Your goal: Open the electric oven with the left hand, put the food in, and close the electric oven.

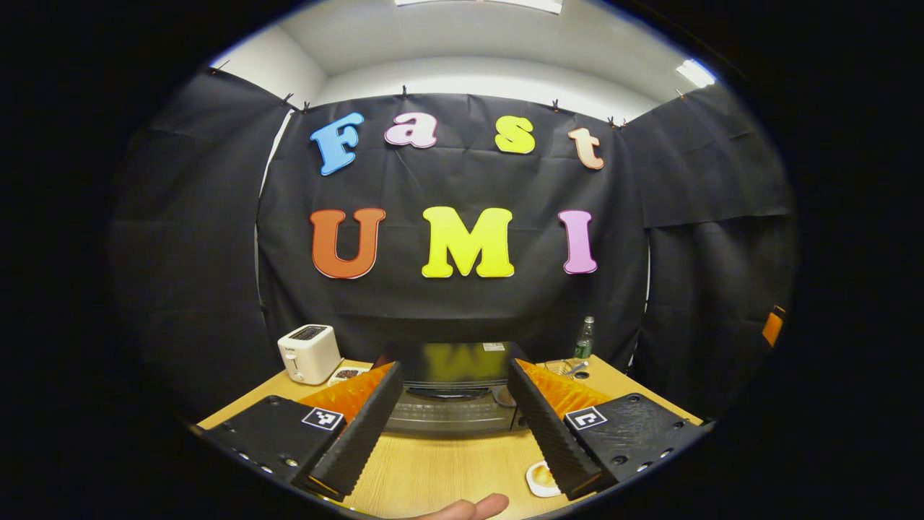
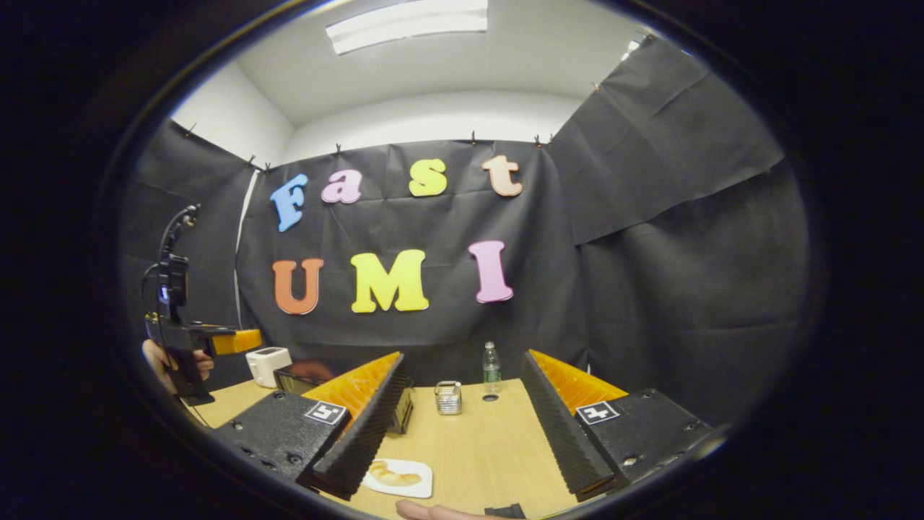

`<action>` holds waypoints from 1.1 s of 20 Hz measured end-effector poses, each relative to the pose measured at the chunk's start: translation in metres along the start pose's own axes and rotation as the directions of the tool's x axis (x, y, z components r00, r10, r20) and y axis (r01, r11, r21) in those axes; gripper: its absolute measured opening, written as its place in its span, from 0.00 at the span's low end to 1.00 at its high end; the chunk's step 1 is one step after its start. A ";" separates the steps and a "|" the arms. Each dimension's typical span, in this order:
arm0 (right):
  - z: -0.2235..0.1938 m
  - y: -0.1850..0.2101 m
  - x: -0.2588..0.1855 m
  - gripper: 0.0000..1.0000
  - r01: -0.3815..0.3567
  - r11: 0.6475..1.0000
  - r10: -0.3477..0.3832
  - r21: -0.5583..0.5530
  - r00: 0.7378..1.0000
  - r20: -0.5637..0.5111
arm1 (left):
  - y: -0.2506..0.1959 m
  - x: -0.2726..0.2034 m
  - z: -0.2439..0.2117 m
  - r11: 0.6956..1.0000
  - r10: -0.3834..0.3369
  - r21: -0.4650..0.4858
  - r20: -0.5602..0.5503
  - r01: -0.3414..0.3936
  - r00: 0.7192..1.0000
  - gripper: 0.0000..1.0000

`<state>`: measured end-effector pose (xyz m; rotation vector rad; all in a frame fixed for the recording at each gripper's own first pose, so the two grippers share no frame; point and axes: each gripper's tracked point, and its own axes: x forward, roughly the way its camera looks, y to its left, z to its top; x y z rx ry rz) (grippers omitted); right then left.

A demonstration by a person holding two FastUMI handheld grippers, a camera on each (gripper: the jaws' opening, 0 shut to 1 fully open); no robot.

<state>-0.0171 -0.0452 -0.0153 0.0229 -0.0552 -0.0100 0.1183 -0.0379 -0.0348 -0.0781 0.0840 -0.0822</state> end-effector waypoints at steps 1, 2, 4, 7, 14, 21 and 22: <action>-0.002 -0.005 0.001 0.98 0.004 1.000 -0.004 -0.001 1.000 0.000 | -0.004 0.011 -0.001 1.000 -0.008 0.005 -0.002 0.008 1.000 0.84; -0.003 -0.009 0.001 0.98 0.008 1.000 -0.008 -0.002 1.000 -0.001 | -0.006 0.022 -0.002 1.000 -0.021 0.013 -0.003 0.021 1.000 0.93; -0.006 -0.019 0.002 0.97 0.019 1.000 -0.019 -0.010 1.000 -0.006 | -0.010 0.046 -0.013 0.999 -0.040 0.005 -0.026 0.040 0.999 0.93; -0.007 -0.035 0.001 0.97 0.042 0.999 -0.042 -0.014 0.999 0.002 | -0.007 0.084 -0.028 1.000 -0.030 0.002 -0.055 0.031 0.998 0.93; 0.010 -0.046 -0.005 0.97 0.050 0.999 -0.050 0.000 0.999 -0.008 | -0.002 0.150 -0.104 0.999 -0.027 -0.043 -0.245 0.017 0.969 0.93; 0.044 -0.026 -0.032 0.97 0.007 0.997 0.000 -0.078 0.997 0.082 | -0.001 0.165 -0.139 1.000 0.020 0.004 -0.330 -0.020 0.944 0.95; 0.041 -0.025 -0.033 0.97 -0.003 0.997 0.009 -0.078 0.997 0.071 | 0.002 0.163 -0.138 0.999 0.036 0.022 -0.332 -0.031 0.943 0.96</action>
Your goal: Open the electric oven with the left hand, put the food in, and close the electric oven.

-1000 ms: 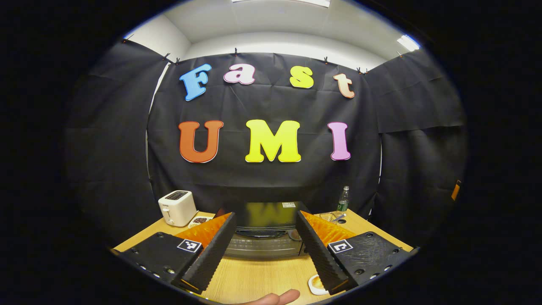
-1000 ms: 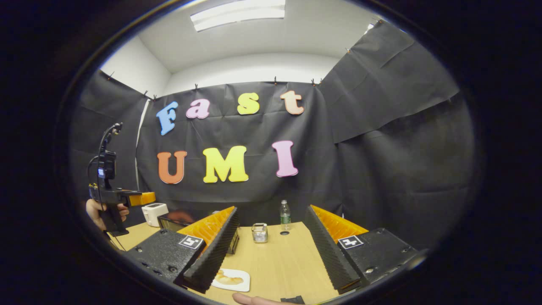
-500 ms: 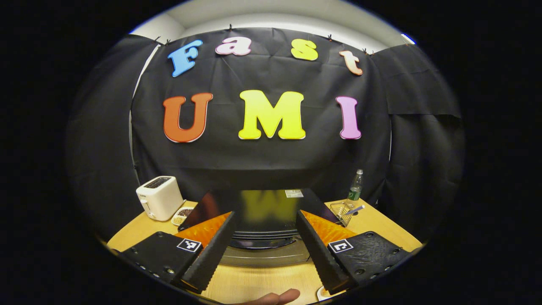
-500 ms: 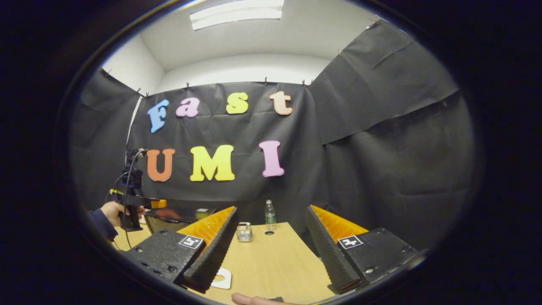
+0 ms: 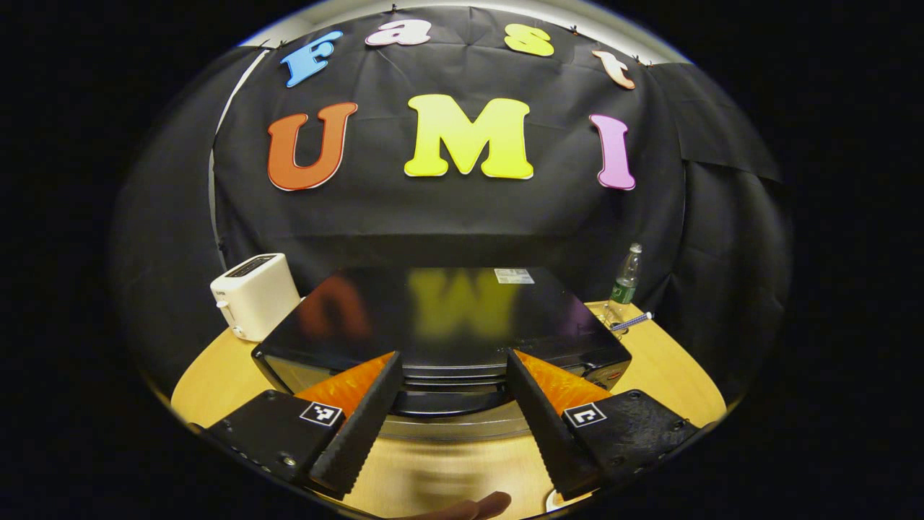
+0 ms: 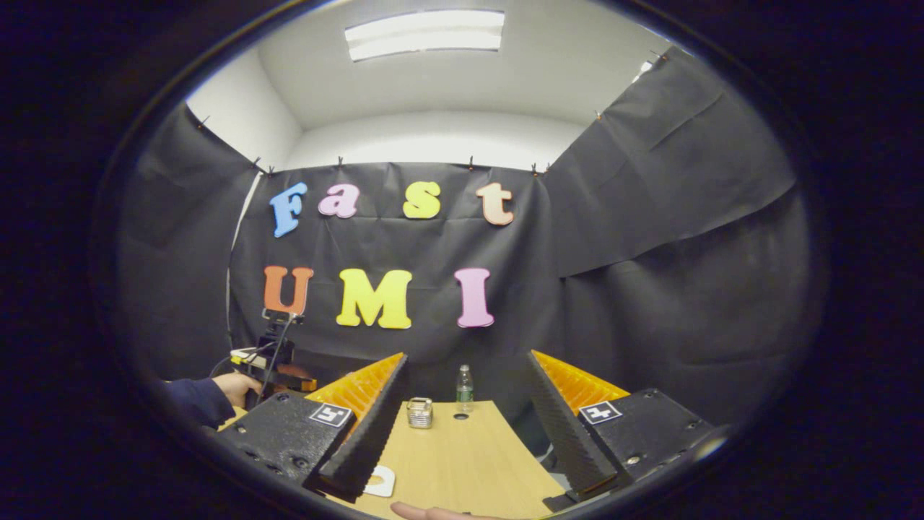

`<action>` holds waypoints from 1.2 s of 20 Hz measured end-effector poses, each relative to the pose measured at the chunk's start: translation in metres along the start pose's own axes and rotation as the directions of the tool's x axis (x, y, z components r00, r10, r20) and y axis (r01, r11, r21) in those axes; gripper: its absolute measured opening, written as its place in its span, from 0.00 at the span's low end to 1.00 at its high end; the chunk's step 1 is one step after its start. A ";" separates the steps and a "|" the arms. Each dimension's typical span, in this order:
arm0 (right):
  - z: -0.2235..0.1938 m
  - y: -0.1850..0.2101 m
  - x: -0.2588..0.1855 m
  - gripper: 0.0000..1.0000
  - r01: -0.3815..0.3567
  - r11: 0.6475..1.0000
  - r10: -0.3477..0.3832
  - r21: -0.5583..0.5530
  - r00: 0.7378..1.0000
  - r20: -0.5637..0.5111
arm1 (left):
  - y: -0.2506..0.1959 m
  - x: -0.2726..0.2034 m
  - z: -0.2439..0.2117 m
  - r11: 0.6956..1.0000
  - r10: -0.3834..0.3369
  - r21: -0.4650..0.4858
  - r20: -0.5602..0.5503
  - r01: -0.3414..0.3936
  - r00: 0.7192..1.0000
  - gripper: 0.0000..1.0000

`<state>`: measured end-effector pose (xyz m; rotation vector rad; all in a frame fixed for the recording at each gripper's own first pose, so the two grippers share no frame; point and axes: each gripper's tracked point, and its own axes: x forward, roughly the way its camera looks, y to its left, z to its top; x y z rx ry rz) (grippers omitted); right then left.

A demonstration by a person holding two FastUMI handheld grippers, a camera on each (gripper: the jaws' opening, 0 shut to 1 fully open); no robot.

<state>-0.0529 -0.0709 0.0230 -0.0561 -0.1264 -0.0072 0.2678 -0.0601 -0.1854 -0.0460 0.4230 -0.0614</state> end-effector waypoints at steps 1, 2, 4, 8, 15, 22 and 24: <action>0.000 -0.001 0.000 0.97 -0.005 1.000 0.005 -0.002 1.000 0.001 | 0.000 -0.003 -0.004 1.000 -0.001 0.005 -0.016 0.001 1.000 0.96; 0.002 -0.002 -0.001 0.97 -0.005 1.000 0.005 -0.002 1.000 0.001 | -0.001 -0.005 -0.006 1.000 -0.008 0.017 -0.028 0.008 1.000 0.96; 0.003 -0.001 -0.003 0.96 -0.002 1.000 0.002 0.001 1.000 0.001 | 0.000 -0.010 -0.010 1.000 -0.013 0.014 -0.046 0.014 0.999 0.98; 0.002 0.007 -0.010 0.96 -0.013 1.000 0.013 0.014 1.000 -0.003 | -0.001 -0.036 -0.024 1.000 -0.005 -0.009 -0.079 0.005 0.997 0.92; 0.006 0.009 -0.015 0.96 0.000 0.999 -0.001 0.033 1.000 0.021 | -0.002 -0.064 -0.048 1.000 -0.005 -0.019 -0.012 0.004 1.000 0.99; -0.008 0.015 -0.014 0.96 -0.029 0.995 0.034 0.093 0.998 -0.053 | -0.004 -0.087 -0.080 0.999 0.017 -0.035 0.013 -0.016 1.000 0.98; -0.015 0.015 -0.013 0.96 -0.027 0.994 0.035 0.110 0.997 -0.073 | -0.006 -0.094 -0.093 0.999 0.006 -0.043 -0.005 -0.007 1.000 0.97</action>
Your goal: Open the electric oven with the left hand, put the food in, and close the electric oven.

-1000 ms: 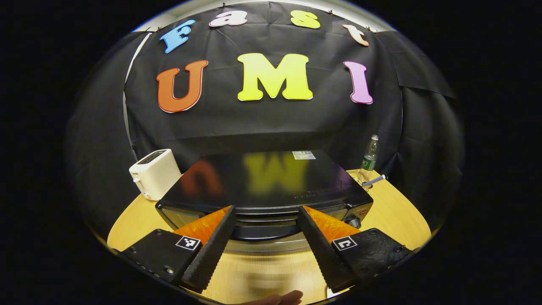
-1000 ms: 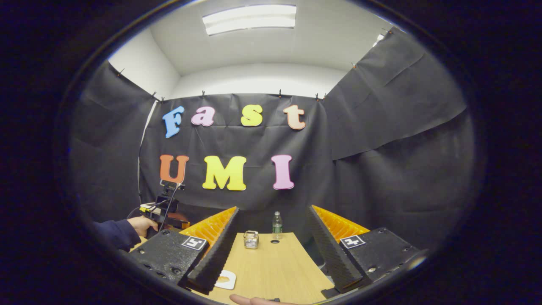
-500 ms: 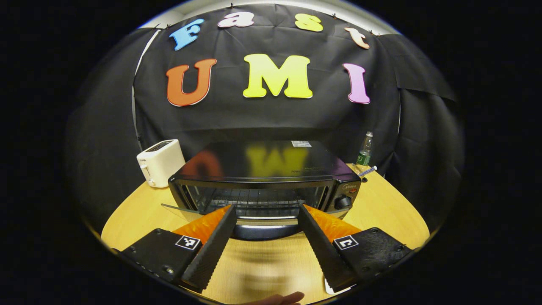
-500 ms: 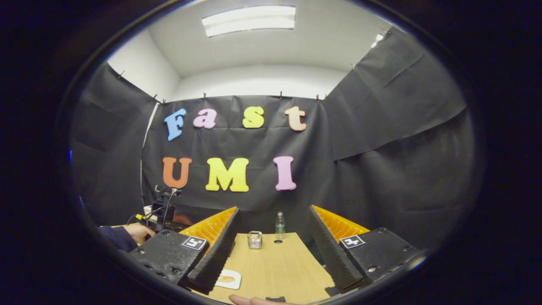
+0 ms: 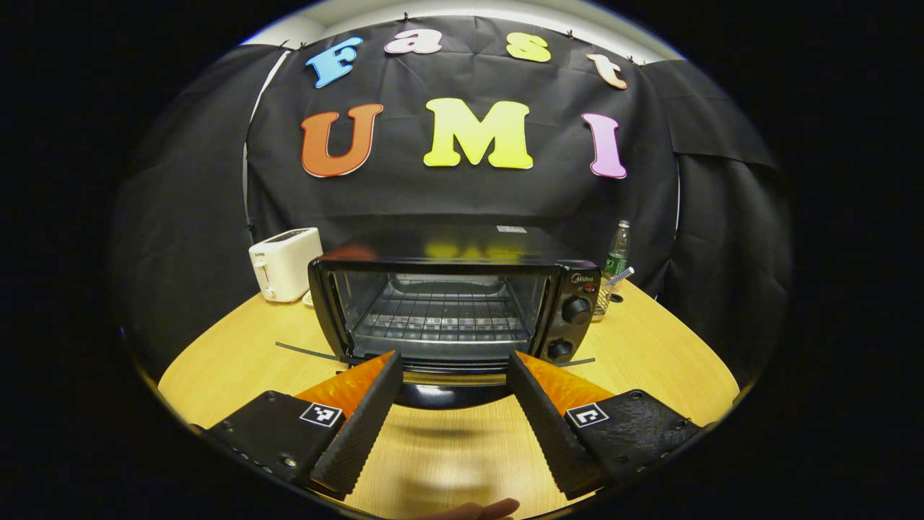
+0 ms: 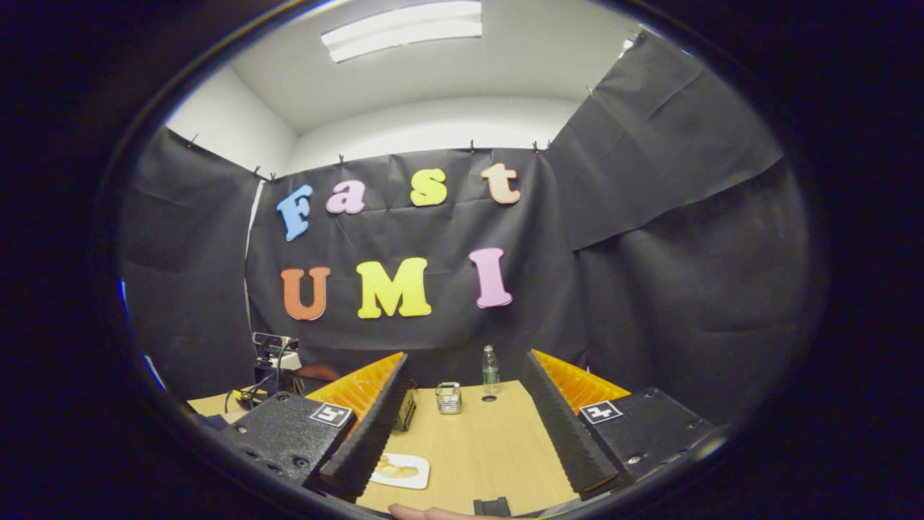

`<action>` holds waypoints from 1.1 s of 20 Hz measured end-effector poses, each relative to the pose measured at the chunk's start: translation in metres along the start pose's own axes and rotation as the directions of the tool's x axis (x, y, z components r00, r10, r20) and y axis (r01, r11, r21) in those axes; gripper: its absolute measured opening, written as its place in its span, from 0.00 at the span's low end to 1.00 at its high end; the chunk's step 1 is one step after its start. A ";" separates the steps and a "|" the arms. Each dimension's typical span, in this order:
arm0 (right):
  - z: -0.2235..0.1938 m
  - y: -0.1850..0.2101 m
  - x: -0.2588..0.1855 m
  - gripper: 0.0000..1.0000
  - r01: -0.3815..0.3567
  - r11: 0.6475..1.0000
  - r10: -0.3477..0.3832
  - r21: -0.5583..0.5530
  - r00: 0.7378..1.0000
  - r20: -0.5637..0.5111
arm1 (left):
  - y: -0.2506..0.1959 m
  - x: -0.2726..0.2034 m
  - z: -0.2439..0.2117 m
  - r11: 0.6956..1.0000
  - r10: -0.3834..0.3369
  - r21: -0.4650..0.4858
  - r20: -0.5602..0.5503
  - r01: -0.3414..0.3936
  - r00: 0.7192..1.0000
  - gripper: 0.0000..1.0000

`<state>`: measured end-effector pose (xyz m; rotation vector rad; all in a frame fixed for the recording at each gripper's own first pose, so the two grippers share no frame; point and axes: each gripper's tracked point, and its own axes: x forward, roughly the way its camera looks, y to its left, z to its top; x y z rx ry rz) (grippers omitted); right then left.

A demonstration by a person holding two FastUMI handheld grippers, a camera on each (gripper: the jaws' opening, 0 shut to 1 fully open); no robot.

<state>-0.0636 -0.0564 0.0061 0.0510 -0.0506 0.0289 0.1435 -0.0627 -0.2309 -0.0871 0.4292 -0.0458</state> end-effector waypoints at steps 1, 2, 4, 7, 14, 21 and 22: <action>-0.005 0.000 0.001 0.95 0.004 1.000 -0.004 0.007 1.000 -0.007 | 0.000 -0.003 -0.008 1.000 -0.007 0.011 -0.017 0.007 1.000 0.97; -0.009 0.000 0.002 0.95 0.008 1.000 -0.008 0.014 1.000 -0.017 | -0.001 -0.006 -0.017 1.000 -0.009 0.014 -0.025 0.009 1.000 0.97; -0.014 -0.005 0.007 0.95 0.014 0.999 -0.013 0.031 0.999 -0.033 | 0.000 -0.008 -0.028 0.999 -0.007 0.035 -0.027 0.008 1.000 0.97; -0.022 -0.006 0.014 0.95 0.014 0.999 -0.011 0.042 0.998 -0.056 | -0.001 -0.012 -0.045 0.999 -0.005 0.038 -0.030 0.006 1.000 0.97; -0.039 0.008 0.017 0.95 -0.019 0.999 0.022 0.040 0.996 -0.087 | 0.000 -0.005 -0.106 0.999 -0.009 -0.051 -0.123 0.002 0.992 0.94; -0.062 0.021 0.027 0.96 -0.036 0.999 0.039 0.029 0.989 -0.142 | 0.000 -0.008 -0.105 0.999 -0.018 -0.028 -0.069 0.016 0.997 0.93; -0.064 0.023 0.029 0.95 -0.038 0.999 0.041 0.023 0.988 -0.150 | 0.002 -0.009 -0.102 1.000 -0.016 -0.023 -0.056 0.015 0.998 0.93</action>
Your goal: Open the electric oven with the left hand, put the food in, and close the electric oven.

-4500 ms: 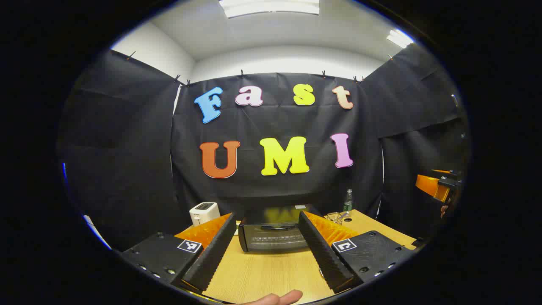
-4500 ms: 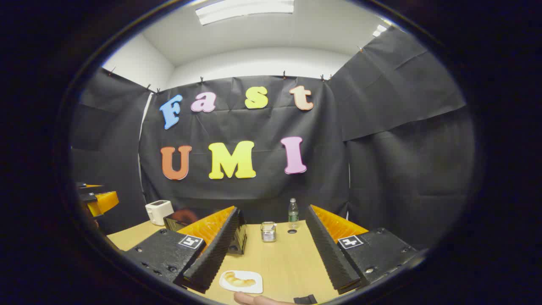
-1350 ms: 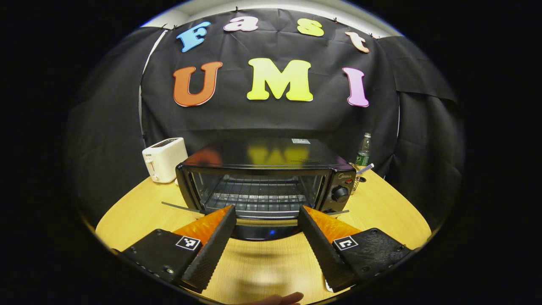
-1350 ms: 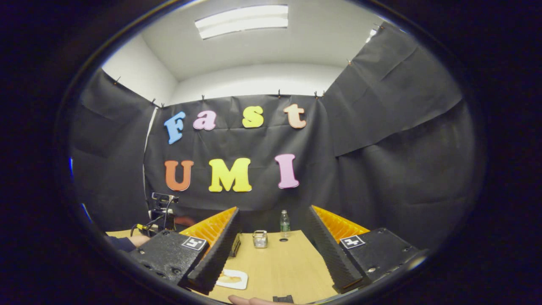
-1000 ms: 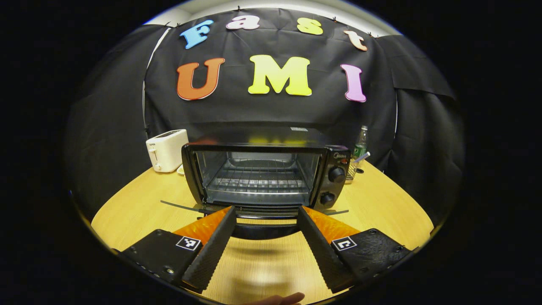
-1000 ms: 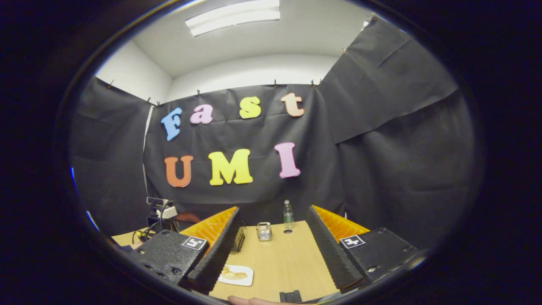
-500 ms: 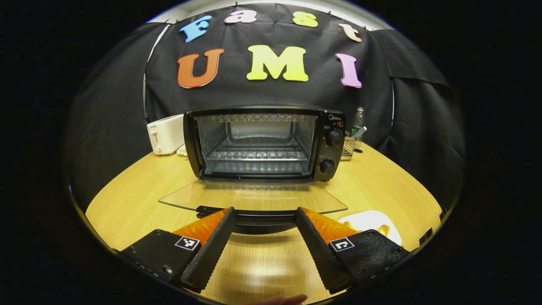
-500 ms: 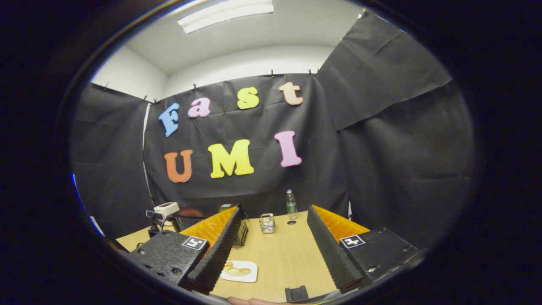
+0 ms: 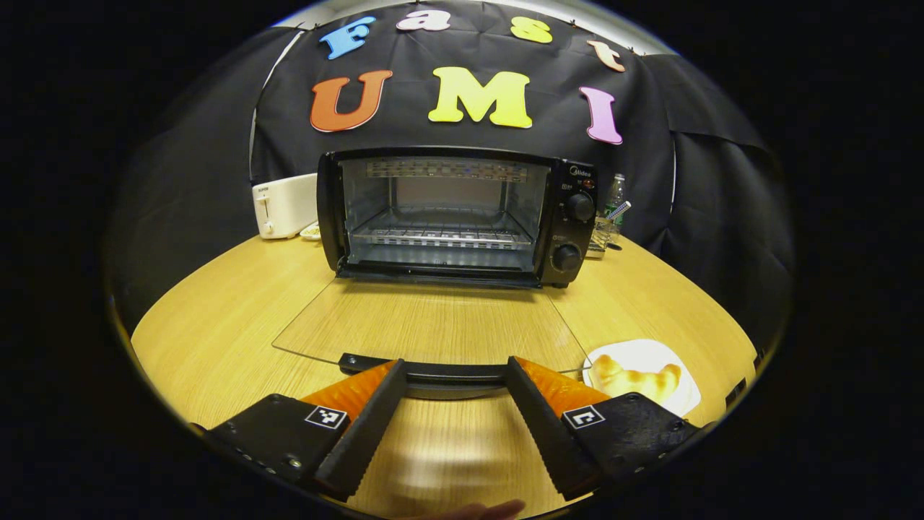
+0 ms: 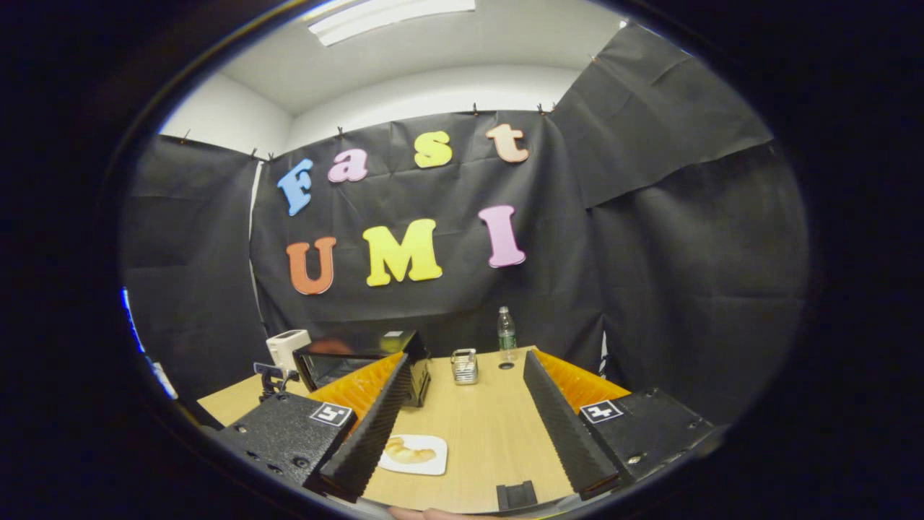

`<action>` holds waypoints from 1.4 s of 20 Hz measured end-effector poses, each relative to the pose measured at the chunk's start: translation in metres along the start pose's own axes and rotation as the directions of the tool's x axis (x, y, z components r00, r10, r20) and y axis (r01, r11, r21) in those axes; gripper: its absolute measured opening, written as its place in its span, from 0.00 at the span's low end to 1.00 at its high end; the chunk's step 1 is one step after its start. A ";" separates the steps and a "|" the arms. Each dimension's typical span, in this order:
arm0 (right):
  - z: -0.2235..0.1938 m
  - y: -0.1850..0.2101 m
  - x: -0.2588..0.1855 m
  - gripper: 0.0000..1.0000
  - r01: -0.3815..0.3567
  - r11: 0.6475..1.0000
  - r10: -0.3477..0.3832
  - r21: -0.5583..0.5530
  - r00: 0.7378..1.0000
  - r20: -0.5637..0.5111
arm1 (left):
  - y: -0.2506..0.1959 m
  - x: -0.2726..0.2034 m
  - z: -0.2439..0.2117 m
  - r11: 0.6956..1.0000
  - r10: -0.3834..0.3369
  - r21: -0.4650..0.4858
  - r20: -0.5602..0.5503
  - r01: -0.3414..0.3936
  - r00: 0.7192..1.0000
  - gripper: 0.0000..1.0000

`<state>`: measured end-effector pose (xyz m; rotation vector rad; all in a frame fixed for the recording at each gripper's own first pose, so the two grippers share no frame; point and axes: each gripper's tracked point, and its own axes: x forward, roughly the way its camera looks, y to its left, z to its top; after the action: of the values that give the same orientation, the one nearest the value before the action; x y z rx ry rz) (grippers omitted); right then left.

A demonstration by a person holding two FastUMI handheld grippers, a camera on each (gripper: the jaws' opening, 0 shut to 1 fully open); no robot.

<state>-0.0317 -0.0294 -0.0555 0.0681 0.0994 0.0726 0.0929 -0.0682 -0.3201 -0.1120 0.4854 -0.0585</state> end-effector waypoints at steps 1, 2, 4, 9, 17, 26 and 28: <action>-0.003 0.001 0.003 0.95 0.001 1.000 -0.001 -0.006 1.000 -0.007 | 0.002 -0.003 0.005 1.000 0.004 0.006 0.017 -0.004 1.000 0.93; -0.007 0.002 0.007 0.95 0.003 1.000 -0.003 -0.012 1.000 -0.016 | 0.007 -0.009 0.011 1.000 0.021 0.016 0.037 -0.022 0.999 0.93; -0.017 0.007 0.014 0.95 0.000 1.000 -0.001 -0.021 0.999 -0.040 | 0.014 -0.024 0.031 0.999 0.031 0.029 0.089 -0.034 0.996 0.93; -0.047 0.024 0.037 0.96 -0.029 1.000 0.028 -0.009 0.992 -0.122 | 0.023 -0.091 0.082 0.995 0.049 0.069 0.222 -0.066 0.974 0.92; -0.116 0.059 0.084 0.99 -0.110 0.993 0.093 -0.049 0.957 -0.275 | 0.022 -0.197 0.132 0.991 0.038 0.107 0.332 -0.078 0.943 0.96; -0.235 0.079 0.132 0.97 -0.178 0.983 0.171 0.036 0.841 -0.513 | 0.025 -0.299 0.187 0.995 0.013 0.083 0.479 -0.060 0.878 0.96; -0.256 0.090 0.136 0.96 -0.208 0.978 0.187 0.026 0.812 -0.553 | 0.020 -0.307 0.184 0.997 -0.003 0.067 0.477 -0.032 0.879 0.95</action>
<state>0.0711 0.0869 -0.3159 0.0187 0.6771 0.3043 -0.0915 -0.0062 -0.0186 -0.0478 -0.0131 -0.0316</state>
